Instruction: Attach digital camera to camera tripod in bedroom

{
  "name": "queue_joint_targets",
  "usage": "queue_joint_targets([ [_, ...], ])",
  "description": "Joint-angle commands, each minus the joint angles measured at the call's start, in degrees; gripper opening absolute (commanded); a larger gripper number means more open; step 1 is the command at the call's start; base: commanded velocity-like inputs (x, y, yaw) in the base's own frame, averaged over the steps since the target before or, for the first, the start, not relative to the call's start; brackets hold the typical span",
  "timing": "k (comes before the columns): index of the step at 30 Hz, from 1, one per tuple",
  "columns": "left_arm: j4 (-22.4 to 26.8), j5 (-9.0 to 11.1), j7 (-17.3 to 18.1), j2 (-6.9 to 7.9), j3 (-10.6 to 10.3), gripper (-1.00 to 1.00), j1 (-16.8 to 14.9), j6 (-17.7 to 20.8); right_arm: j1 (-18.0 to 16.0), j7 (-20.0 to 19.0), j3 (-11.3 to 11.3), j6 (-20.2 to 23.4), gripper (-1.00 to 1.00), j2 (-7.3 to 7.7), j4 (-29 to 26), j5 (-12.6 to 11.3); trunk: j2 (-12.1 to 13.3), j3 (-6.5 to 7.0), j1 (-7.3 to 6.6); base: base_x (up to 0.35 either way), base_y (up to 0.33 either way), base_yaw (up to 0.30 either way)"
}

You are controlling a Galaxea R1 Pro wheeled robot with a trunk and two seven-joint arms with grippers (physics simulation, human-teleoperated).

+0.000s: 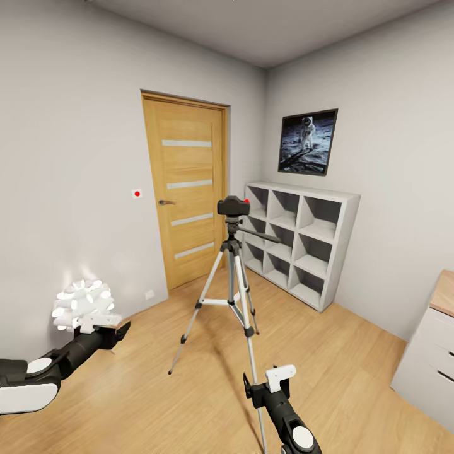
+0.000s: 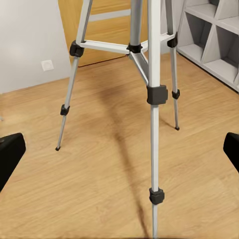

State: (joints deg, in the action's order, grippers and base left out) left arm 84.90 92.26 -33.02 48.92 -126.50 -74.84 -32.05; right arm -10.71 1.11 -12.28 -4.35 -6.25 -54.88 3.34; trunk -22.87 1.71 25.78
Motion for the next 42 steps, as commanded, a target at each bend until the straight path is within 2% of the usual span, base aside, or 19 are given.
queue_joint_targets([
  [1,0.09,0.2,-1.06,-0.29,-0.23,1.0,-0.13,-0.29,-0.01,0.12,-0.03,-0.13,1.0,0.01,0.03,0.35,-0.06,-0.06,0.0,-0.197,-0.234,0.283],
  [10,0.09,0.26,-2.04,-0.7,-0.22,1.0,-0.13,-0.36,-0.01,-0.15,0.04,-0.21,1.0,0.31,0.03,0.35,-0.06,-0.14,0.0,-0.116,-0.182,0.095],
  [14,0.12,0.31,-2.1,-2.79,-0.34,1.0,0.48,-0.48,-0.01,-0.22,0.06,-0.22,1.0,0.45,0.03,0.35,-0.06,-0.15,0.0,-0.014,-0.03,0.008],
  [18,-0.17,1.0,-2.13,-5.31,-0.4,1.0,4.01,-0.47,-0.01,-0.23,0.06,-0.22,1.0,0.57,0.03,0.35,-0.06,-0.15,0.0,-0.003,-0.007,0.002],
  [20,-1.0,1.69,-2.13,-6.8,-0.41,1.0,7.57,-0.5,-0.01,-0.23,0.11,-0.22,1.0,0.66,0.03,0.36,-0.06,-0.15,0.0,-0.001,-0.002,0.001],
  [22,-1.71,1.88,-2.13,-7.07,-0.41,1.0,9.36,-0.57,-0.01,-0.22,0.12,-0.22,1.0,0.71,0.06,0.39,-0.06,-0.15,0.0,0.0,-0.001,0.0],
  [24,-3.83,2.11,-2.13,-7.39,-0.42,1.0,13.27,-0.71,-0.01,-0.13,0.18,-0.17,1.0,0.85,0.47,0.43,-0.06,-0.15,0.0,0.0,0.0,0.0],
  [26,-5.22,2.18,-2.14,-7.47,-0.42,1.0,15.18,-0.78,-0.01,-0.07,0.22,-0.19,1.0,0.96,1.15,0.47,-0.06,-0.15,0.0,0.0,0.0,0.0],
  [27,-7.21,2.41,-2.14,-7.54,-0.42,1.0,17.81,-0.89,-0.01,-0.02,0.3,-0.2,1.0,1.08,2.77,0.48,-0.06,-0.15,0.0,0.0,0.0,0.0],
  [31,-10.39,4.0,-2.12,-7.58,-0.42,1.0,21.22,-2.52,-0.01,0.03,0.43,-0.96,1.0,1.71,5.23,0.49,-0.06,-0.15,0.0,0.0,0.0,0.0],
  [33,-13.03,6.29,-2.07,-7.6,-0.42,1.0,23.86,-5.29,-0.01,0.09,0.42,-3.55,1.0,2.8,7.2,0.45,-0.06,-0.15,0.0,0.0,0.0,0.0],
  [39,-15.38,7.65,-2.05,-7.59,-0.42,1.0,26.85,-6.68,-0.01,0.18,0.47,-7.08,1.0,3.42,11.77,0.44,-0.06,-0.15,0.0,0.0,0.0,0.0],
  [42,-18.2,8.0,-2.06,-7.87,-0.42,1.0,30.05,-6.98,-0.01,0.2,0.75,-10.13,1.0,3.81,17.4,0.44,-0.06,-0.15,0.0,0.0,0.0,0.0],
])
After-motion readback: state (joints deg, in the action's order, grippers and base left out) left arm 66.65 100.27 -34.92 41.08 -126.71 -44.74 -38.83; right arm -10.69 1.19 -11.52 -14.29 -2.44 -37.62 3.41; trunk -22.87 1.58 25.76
